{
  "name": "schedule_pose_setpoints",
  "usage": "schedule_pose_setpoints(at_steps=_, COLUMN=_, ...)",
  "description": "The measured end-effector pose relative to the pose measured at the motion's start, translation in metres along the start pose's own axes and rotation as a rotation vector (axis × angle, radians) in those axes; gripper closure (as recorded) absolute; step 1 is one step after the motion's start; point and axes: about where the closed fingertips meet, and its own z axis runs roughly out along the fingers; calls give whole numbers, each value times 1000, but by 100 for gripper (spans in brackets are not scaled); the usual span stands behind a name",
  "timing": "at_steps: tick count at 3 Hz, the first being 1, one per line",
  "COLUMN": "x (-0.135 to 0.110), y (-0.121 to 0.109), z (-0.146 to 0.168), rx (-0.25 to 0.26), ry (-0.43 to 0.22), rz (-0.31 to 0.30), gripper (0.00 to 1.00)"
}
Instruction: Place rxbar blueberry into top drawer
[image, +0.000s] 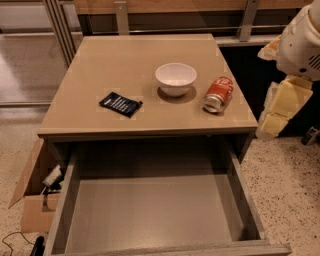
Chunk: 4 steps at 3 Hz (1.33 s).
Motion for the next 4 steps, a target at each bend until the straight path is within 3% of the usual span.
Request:
schedule_pose_setpoints(at_steps=1, x=-17, y=-9, z=17, rx=-24, ry=-81, rz=11, gripper=0)
schedule_pose_setpoints(at_steps=2, x=-24, y=0, z=31, rx=-73, ry=-138, rz=14, gripper=0)
schedule_pose_setpoints(at_steps=4, x=-31, y=-2, z=31, rx=-60, ry=-156, rz=11, gripper=0)
